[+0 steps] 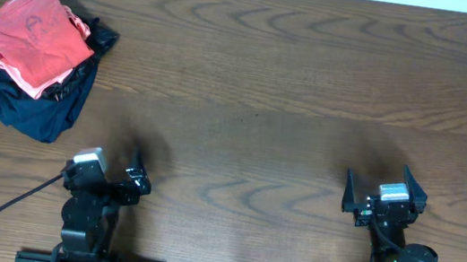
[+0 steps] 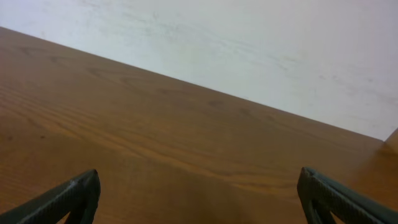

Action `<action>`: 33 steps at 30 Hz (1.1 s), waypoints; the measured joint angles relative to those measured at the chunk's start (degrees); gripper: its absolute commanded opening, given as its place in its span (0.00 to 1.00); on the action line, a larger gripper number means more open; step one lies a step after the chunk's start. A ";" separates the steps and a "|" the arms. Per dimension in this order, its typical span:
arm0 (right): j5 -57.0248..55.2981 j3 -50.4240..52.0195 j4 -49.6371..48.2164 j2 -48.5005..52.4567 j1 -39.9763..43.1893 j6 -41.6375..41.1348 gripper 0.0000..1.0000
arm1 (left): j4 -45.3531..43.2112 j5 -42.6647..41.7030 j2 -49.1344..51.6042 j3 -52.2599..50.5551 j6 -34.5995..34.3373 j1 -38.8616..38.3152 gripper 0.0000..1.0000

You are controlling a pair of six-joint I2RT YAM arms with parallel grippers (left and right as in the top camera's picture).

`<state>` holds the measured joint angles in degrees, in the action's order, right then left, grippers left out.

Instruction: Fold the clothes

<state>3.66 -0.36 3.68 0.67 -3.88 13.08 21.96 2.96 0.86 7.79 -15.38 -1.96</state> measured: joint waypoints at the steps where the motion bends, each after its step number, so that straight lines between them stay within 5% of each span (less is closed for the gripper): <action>1: -0.02 -0.02 0.00 0.00 0.00 0.00 0.99 | -3.63 0.04 -0.11 -0.72 0.44 0.00 0.98; 12: -0.02 -0.02 0.02 0.02 0.00 0.00 0.99 | -18.60 0.28 -0.28 -5.51 6.27 0.00 0.98; 33: -0.02 0.00 0.00 0.02 0.00 0.00 0.99 | -18.82 -1.27 -0.28 -5.64 7.54 0.00 0.98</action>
<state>3.64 -0.36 3.68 0.69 -3.88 13.08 3.14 1.69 0.58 2.15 -7.84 -1.96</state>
